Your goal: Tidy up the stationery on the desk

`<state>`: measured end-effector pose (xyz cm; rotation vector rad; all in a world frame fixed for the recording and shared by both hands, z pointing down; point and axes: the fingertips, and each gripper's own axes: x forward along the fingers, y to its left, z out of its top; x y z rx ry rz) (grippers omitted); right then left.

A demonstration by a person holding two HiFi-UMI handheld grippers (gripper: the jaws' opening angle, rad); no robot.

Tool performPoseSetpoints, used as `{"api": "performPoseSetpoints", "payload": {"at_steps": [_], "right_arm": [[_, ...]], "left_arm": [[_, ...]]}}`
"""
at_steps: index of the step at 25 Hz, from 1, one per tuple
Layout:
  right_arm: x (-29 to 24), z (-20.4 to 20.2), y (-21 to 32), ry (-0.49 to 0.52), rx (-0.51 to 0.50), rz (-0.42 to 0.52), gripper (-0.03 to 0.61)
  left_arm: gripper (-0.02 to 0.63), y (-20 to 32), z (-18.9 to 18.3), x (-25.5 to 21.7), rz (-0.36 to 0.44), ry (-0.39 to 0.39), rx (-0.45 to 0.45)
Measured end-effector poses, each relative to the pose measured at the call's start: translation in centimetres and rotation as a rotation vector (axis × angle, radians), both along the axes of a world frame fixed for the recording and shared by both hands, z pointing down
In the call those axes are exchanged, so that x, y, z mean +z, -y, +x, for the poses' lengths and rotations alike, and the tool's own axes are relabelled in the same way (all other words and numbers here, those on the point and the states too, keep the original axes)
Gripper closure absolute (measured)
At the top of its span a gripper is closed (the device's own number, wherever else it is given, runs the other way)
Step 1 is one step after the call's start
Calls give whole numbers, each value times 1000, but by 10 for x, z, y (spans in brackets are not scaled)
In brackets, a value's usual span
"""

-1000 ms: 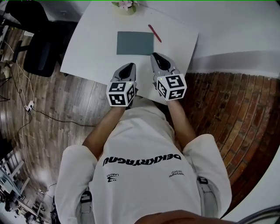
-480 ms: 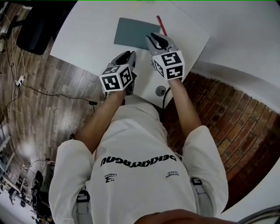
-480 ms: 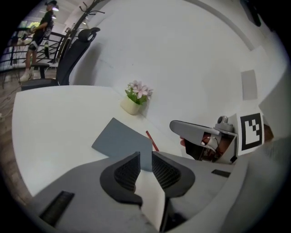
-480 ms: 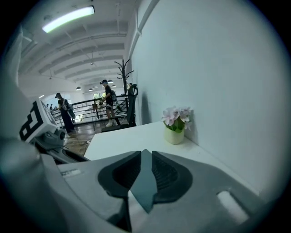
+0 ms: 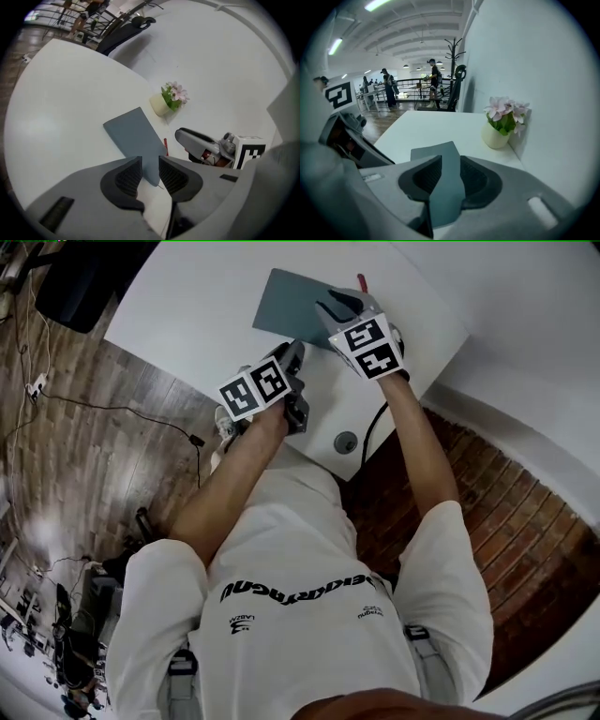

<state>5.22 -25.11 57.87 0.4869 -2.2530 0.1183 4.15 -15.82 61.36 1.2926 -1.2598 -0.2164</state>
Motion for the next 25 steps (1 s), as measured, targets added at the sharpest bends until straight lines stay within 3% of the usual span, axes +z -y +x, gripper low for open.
{"api": "performPoseSetpoints", "payload": {"at_steps": [8, 20, 25], "right_arm": [[41, -8, 22, -139, -233, -20, 448], [87, -10, 46, -207, -274, -211, 431], [98, -8, 50, -216, -267, -246, 429]], "left_arm": [[505, 15, -9, 17, -63, -73, -225], [505, 24, -3, 41, -141, -158, -322], [505, 26, -1, 51, -179, -188, -357]]}}
